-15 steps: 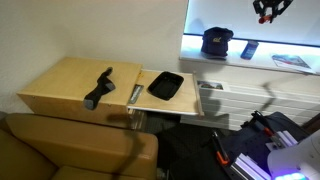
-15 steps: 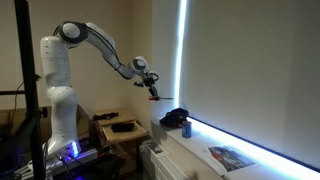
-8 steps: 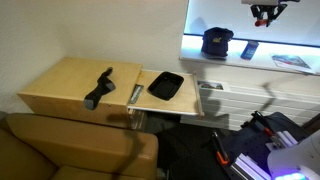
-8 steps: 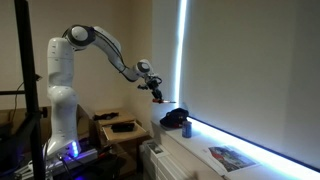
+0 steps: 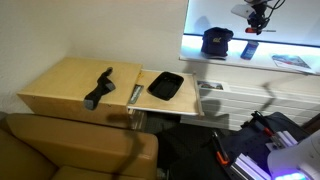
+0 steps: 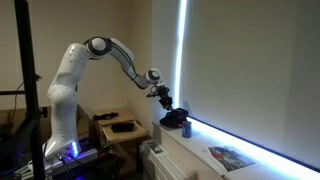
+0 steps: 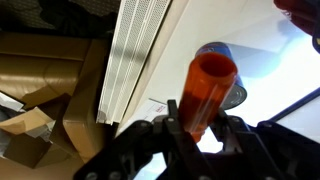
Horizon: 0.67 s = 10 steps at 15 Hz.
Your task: Put the screwdriver on the blue tin
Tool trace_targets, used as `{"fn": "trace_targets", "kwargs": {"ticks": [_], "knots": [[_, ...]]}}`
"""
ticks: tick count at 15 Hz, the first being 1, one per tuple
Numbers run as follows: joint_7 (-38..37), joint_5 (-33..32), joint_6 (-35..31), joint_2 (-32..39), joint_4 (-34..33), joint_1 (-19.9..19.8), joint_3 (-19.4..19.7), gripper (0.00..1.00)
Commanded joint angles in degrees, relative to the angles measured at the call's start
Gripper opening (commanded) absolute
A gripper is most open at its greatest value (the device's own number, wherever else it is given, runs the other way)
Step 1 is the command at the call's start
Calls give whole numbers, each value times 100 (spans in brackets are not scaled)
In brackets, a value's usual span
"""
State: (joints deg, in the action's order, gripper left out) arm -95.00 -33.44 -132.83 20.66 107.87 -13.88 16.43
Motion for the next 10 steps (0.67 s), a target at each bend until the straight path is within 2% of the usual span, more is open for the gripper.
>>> {"fn": "trace_targets", "kwargs": {"ticks": [1, 2, 5, 6, 10], "knots": [[-14, 757, 582, 752, -1263, 79, 152, 9], [33, 529, 176, 425, -610, 157, 243, 34], [38, 748, 401, 722, -1140, 151, 250, 34], [-154, 649, 407, 913, -1240, 189, 318, 9], [-962, 679, 155, 1705, -2000, 154, 642, 9]]}}
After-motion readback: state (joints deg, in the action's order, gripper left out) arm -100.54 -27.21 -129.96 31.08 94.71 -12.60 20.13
